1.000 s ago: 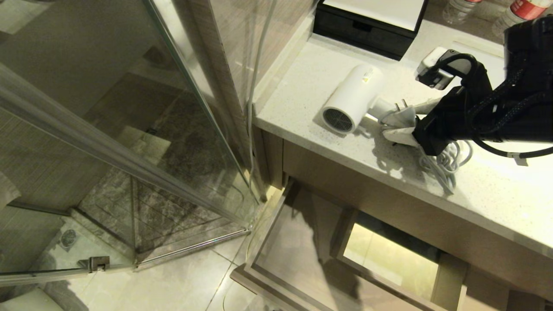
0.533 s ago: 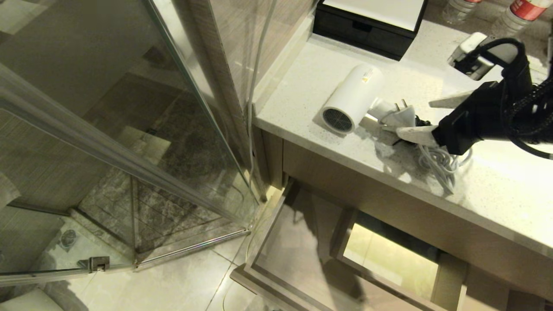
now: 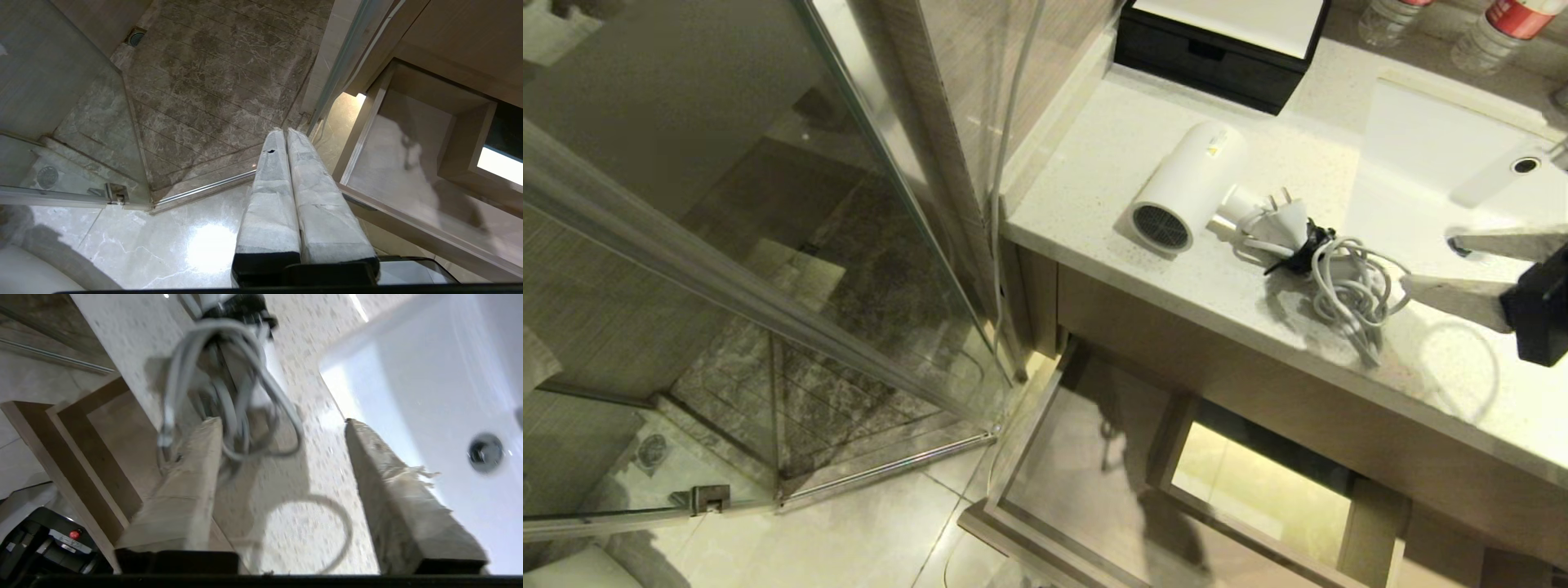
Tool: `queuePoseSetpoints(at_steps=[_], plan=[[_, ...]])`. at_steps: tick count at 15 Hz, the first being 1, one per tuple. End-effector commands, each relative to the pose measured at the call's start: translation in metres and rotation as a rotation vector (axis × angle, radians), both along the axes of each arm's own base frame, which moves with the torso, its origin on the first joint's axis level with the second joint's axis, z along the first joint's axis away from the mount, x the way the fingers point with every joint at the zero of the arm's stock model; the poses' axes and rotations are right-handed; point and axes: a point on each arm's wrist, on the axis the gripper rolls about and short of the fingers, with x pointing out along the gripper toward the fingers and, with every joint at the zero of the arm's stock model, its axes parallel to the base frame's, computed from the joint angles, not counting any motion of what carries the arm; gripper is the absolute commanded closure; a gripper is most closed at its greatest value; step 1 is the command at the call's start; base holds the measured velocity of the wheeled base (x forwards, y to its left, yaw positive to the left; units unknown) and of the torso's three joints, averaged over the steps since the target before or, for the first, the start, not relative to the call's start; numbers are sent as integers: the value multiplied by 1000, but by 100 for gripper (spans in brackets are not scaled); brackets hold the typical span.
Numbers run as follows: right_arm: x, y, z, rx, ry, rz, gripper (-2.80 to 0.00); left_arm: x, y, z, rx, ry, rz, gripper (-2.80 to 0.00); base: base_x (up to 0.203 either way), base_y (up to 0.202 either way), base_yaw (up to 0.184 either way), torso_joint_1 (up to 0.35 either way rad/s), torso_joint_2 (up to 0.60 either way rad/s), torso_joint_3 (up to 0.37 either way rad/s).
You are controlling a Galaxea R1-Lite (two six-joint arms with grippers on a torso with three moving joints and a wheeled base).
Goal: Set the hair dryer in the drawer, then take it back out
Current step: Close the drawer
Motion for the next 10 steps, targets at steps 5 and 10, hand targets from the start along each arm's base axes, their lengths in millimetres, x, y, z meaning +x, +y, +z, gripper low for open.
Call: queuePoseSetpoints(at_steps=[5,10], plan=[[-64,-26,-22,-13,-74,-192,0,0,0,0,0,2,0,0,0,0,0,0,0,0],[-100,-34,-43,-13,-115,-256,0,0,0,0,0,2,0,0,0,0,0,-149,71,-83]])
